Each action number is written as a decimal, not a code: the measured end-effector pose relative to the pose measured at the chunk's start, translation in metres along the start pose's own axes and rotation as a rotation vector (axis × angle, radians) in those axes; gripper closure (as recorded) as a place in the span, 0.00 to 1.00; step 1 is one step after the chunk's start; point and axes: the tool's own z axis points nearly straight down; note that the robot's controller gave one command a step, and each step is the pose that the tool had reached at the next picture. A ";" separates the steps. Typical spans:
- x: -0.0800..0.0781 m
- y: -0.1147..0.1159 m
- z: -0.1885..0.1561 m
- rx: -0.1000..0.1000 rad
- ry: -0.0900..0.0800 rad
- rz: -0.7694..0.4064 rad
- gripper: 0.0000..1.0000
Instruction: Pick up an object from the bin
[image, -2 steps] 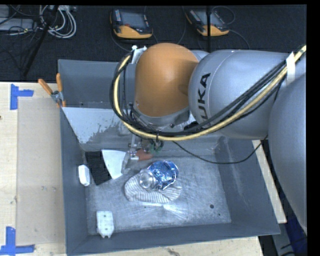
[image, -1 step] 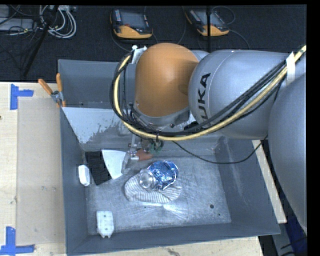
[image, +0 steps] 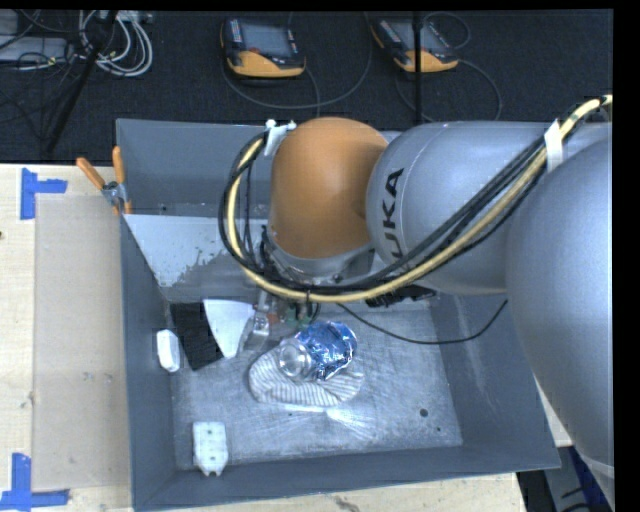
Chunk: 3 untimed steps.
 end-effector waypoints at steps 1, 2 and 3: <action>0.002 0.003 0.047 0.005 0.009 0.157 0.00; -0.012 -0.008 0.071 0.006 0.010 0.041 0.00; -0.017 -0.019 0.114 -0.001 0.002 0.151 1.00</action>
Offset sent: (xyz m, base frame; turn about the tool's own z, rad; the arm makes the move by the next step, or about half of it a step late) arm 0.0278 -0.0284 -0.0893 0.1453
